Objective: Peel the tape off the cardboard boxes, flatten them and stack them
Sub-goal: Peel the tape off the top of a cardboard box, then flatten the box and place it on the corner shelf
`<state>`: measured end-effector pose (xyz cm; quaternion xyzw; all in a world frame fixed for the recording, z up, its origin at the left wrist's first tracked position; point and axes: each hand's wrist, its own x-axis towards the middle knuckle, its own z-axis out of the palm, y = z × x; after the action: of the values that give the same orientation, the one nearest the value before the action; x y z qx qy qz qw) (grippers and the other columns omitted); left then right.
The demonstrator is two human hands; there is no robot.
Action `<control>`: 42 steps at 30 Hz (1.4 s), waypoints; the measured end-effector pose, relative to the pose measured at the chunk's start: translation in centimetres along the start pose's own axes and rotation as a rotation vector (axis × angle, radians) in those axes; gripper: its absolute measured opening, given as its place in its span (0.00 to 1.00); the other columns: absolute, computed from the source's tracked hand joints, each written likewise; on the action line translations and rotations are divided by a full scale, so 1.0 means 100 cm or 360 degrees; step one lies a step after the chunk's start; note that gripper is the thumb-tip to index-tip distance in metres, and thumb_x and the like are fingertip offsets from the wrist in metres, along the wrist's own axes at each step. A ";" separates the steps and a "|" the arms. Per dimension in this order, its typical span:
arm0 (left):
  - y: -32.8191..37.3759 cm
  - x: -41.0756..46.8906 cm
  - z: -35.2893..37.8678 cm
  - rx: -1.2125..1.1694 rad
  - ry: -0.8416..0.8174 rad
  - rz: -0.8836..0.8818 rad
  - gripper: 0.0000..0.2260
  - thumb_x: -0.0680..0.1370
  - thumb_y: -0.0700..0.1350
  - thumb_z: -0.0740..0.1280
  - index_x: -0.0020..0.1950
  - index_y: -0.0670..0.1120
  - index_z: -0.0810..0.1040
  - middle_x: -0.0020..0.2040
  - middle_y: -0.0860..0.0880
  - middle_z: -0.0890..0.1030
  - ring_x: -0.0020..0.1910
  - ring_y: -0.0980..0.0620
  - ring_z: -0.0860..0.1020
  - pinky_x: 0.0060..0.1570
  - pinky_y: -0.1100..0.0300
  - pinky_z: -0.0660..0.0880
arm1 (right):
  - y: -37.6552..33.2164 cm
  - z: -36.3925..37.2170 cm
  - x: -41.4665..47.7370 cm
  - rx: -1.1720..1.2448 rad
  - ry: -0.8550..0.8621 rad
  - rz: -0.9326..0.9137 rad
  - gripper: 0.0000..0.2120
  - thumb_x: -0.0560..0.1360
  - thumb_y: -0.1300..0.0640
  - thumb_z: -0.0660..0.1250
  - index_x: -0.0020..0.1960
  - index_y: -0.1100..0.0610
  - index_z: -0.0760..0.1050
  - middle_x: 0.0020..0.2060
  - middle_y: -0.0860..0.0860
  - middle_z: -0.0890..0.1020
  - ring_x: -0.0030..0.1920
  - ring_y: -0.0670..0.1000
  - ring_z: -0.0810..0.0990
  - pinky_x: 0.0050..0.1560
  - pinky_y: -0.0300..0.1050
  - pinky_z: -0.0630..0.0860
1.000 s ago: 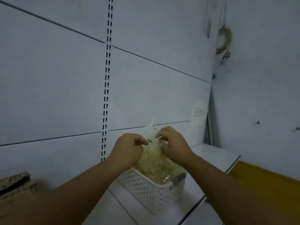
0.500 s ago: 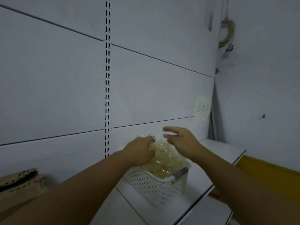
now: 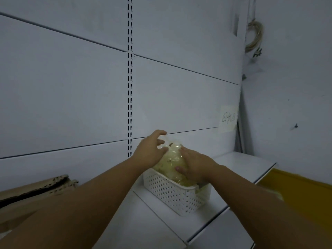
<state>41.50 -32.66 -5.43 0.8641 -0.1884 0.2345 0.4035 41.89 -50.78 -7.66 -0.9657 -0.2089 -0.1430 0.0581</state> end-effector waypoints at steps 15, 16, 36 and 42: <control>-0.003 -0.034 -0.116 0.0312 -0.0102 -0.0243 0.03 0.74 0.43 0.68 0.46 0.50 0.79 0.43 0.50 0.82 0.39 0.54 0.77 0.36 0.62 0.69 | -0.001 -0.034 0.004 0.1628 0.1392 0.0514 0.05 0.74 0.61 0.67 0.49 0.55 0.78 0.44 0.52 0.82 0.46 0.51 0.80 0.46 0.40 0.77; -0.007 -0.039 -0.128 0.0359 -0.0151 -0.0259 0.03 0.74 0.43 0.69 0.46 0.50 0.79 0.43 0.50 0.81 0.40 0.54 0.77 0.36 0.63 0.70 | -0.007 -0.036 0.002 0.1518 0.1479 0.0538 0.04 0.74 0.61 0.67 0.47 0.55 0.78 0.41 0.52 0.82 0.44 0.51 0.81 0.48 0.46 0.79; -0.055 -0.180 -0.287 0.0738 -0.0168 -0.0888 0.16 0.80 0.54 0.57 0.39 0.52 0.79 0.36 0.54 0.79 0.35 0.55 0.77 0.35 0.62 0.70 | -0.277 -0.028 0.017 0.0545 -0.0886 -0.1073 0.34 0.73 0.57 0.69 0.73 0.47 0.57 0.67 0.46 0.70 0.61 0.47 0.72 0.54 0.36 0.71; -0.040 -0.226 -0.288 0.0275 0.0595 -0.0885 0.17 0.77 0.52 0.64 0.33 0.44 0.79 0.27 0.47 0.75 0.25 0.52 0.71 0.26 0.63 0.68 | -0.258 -0.074 0.032 0.0121 0.0227 -0.1133 0.12 0.67 0.66 0.68 0.44 0.50 0.80 0.45 0.48 0.78 0.48 0.51 0.76 0.46 0.48 0.74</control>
<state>17.75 -4.58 -4.17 0.8555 0.1521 0.2849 0.4047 31.92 -27.44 1.74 -0.8172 -0.5326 -0.2132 0.0551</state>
